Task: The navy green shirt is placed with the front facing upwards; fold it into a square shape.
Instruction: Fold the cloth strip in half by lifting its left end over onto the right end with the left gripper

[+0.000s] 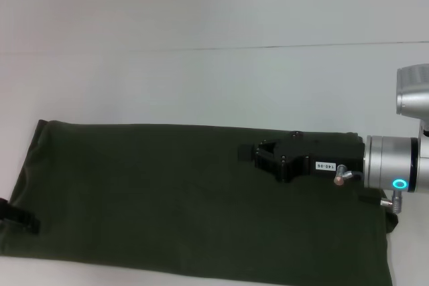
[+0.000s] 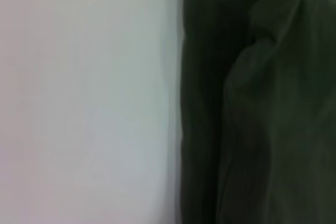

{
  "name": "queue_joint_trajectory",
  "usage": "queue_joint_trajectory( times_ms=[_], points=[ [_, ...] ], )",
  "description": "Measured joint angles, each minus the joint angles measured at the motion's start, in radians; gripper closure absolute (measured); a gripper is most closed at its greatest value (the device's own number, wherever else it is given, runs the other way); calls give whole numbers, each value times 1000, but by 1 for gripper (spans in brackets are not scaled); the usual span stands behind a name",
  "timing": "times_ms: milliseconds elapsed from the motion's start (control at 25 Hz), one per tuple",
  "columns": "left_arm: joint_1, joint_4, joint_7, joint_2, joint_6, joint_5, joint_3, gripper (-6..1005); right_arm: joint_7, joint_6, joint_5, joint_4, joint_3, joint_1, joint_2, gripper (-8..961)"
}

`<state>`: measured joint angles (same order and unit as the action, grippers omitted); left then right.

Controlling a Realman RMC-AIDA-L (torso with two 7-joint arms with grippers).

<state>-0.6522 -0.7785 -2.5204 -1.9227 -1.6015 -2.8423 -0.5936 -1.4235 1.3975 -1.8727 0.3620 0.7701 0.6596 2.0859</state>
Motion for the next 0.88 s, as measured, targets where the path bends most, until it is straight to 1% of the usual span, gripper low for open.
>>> queue_joint_trajectory(
  times_ms=[480,840,880],
  points=[
    [-25,29,7,4,2,40,1,160,0,3,1,0,0,0,0,954],
    [-19,23,1,3,34,42,3,183,0,5,0,0,0,-2,0,953],
    [-18,23,1,3,35,42,3,237,0,6,0,0,-1,-2,0,953]
  ],
)
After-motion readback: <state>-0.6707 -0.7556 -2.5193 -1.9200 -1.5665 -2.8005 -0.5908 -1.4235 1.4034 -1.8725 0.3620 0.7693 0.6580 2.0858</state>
